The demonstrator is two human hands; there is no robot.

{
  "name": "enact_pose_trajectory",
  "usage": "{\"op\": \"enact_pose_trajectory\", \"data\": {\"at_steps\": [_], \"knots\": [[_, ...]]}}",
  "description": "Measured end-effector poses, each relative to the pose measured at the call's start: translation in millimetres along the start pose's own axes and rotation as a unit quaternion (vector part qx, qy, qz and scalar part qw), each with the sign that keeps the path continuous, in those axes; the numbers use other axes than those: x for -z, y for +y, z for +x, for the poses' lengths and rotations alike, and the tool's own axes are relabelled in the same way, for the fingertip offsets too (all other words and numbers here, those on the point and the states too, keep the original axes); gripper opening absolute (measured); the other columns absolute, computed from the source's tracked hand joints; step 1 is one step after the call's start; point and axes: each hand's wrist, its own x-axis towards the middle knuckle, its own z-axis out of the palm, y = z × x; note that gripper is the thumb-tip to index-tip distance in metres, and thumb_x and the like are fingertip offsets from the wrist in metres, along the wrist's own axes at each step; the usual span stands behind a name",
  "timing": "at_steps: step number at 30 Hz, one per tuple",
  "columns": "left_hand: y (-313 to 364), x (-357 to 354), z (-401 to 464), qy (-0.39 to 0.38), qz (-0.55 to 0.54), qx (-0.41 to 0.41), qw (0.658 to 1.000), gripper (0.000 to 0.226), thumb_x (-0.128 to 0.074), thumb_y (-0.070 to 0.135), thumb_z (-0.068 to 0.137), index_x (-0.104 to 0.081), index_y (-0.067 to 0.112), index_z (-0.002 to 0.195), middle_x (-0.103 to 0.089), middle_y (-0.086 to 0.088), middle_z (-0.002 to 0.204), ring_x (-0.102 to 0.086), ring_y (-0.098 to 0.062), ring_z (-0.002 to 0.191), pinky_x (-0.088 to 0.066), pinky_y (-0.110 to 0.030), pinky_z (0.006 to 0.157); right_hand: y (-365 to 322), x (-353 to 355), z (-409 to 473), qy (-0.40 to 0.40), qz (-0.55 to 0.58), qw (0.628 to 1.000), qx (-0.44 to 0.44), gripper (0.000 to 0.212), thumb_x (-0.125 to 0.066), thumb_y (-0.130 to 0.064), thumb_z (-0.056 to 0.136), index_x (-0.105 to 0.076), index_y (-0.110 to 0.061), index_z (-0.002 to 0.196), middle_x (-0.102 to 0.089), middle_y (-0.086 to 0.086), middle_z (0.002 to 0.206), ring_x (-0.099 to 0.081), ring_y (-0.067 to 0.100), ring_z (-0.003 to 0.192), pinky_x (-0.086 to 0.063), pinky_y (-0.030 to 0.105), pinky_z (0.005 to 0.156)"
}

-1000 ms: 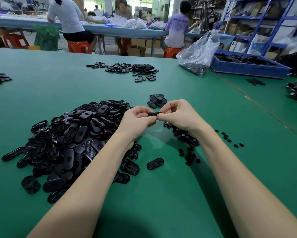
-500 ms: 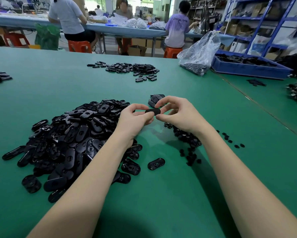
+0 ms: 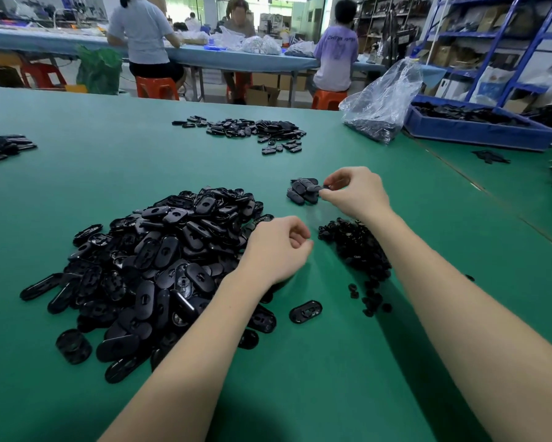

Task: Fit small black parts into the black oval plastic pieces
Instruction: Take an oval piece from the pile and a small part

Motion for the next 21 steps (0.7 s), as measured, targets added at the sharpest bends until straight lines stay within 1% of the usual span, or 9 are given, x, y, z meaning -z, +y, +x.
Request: {"op": "enact_pose_trajectory", "data": {"at_steps": [2, 4, 6, 9, 11, 14, 17, 19, 21], "knots": [[-2, 0, 0, -0.002, 0.006, -0.003, 1.0, 0.003, -0.068, 0.026, 0.085, -0.068, 0.027, 0.088, -0.069, 0.014, 0.076, -0.061, 0.002, 0.066, -0.051, -0.016, 0.081, -8, -7, 17, -0.001, -0.021, 1.0, -0.015, 0.016, -0.075, -0.035, 0.081, -0.075, -0.03, 0.096, -0.074, -0.011, 0.096, -0.068, 0.016, 0.102, -0.052, 0.028, 0.085], [-3, 0, 1, -0.006, 0.014, -0.008, 1.0, 0.004, -0.068, 0.027, 0.085, -0.068, 0.028, 0.088, -0.067, 0.015, 0.074, -0.056, 0.005, 0.06, -0.051, -0.016, 0.081, -15, -13, 32, 0.002, -0.033, 0.999, -0.025, 0.019, -0.075, -0.036, 0.082, -0.076, -0.029, 0.099, -0.076, -0.007, 0.104, -0.067, 0.018, 0.105, -0.05, 0.027, 0.081], [-4, -1, 2, -0.008, 0.024, -0.012, 1.0, 0.004, -0.069, 0.028, 0.084, -0.067, 0.029, 0.088, -0.065, 0.016, 0.072, -0.052, 0.007, 0.056, -0.05, -0.017, 0.08, -19, -20, 41, -0.002, -0.045, 0.998, -0.034, 0.019, -0.075, -0.036, 0.082, -0.076, -0.028, 0.1, -0.075, -0.005, 0.106, -0.066, 0.02, 0.102, -0.044, 0.026, 0.076], [-3, -1, 3, -0.011, 0.028, -0.012, 0.999, 0.005, -0.069, 0.03, 0.084, -0.066, 0.029, 0.088, -0.064, 0.016, 0.072, -0.052, 0.006, 0.056, -0.051, -0.019, 0.081, -19, -28, 48, -0.014, -0.074, 0.996, -0.055, 0.021, -0.075, -0.036, 0.083, -0.075, -0.028, 0.103, -0.073, -0.002, 0.11, -0.065, 0.023, 0.104, -0.043, 0.026, 0.077], [-2, 0, 2, -0.012, 0.032, -0.011, 0.999, 0.005, -0.068, 0.03, 0.085, -0.067, 0.029, 0.09, -0.065, 0.015, 0.074, -0.053, 0.005, 0.06, -0.052, -0.021, 0.084, -19, -30, 49, -0.02, -0.077, 0.995, -0.067, 0.025, -0.074, -0.037, 0.083, -0.074, -0.028, 0.106, -0.072, -0.002, 0.11, -0.065, 0.023, 0.104, -0.043, 0.027, 0.078], [1, 3, 2, -0.016, 0.052, -0.011, 0.998, 0.009, -0.063, 0.025, 0.088, -0.069, 0.028, 0.093, -0.067, 0.014, 0.078, -0.059, -0.003, 0.073, -0.051, -0.024, 0.086, -19, -26, 46, -0.015, -0.061, 0.996, -0.068, 0.026, -0.073, -0.037, 0.082, -0.072, -0.029, 0.107, -0.069, -0.003, 0.107, -0.06, 0.022, 0.095, -0.042, 0.027, 0.077], [4, 6, 3, -0.028, 0.064, -0.001, 0.998, 0.016, -0.057, 0.02, 0.09, -0.071, 0.027, 0.097, -0.066, 0.013, 0.083, -0.063, -0.01, 0.087, -0.049, -0.024, 0.088, -18, -15, 37, -0.004, -0.032, 0.998, -0.051, 0.02, -0.07, -0.036, 0.082, -0.073, -0.029, 0.1, -0.072, -0.007, 0.104, -0.063, 0.02, 0.097, -0.045, 0.028, 0.076], [5, 7, 2, -0.033, 0.07, 0.001, 0.997, 0.018, -0.056, 0.019, 0.092, -0.071, 0.026, 0.098, -0.066, 0.013, 0.084, -0.063, -0.012, 0.091, -0.048, -0.025, 0.089, -17, -6, 27, -0.005, -0.003, 0.999, -0.042, 0.014, -0.068, -0.034, 0.083, -0.074, -0.029, 0.094, -0.073, -0.008, 0.098, -0.064, 0.018, 0.1, -0.048, 0.029, 0.077], [6, 8, 1, -0.034, 0.074, -0.001, 0.997, 0.018, -0.056, 0.019, 0.092, -0.072, 0.026, 0.099, -0.068, 0.011, 0.086, -0.064, -0.013, 0.092, -0.048, -0.025, 0.089, -15, 5, 11, -0.027, 0.024, 0.999, -0.03, 0.01, -0.069, -0.034, 0.083, -0.074, -0.028, 0.09, -0.072, -0.009, 0.09, -0.065, 0.017, 0.094, -0.052, 0.03, 0.081]]}}
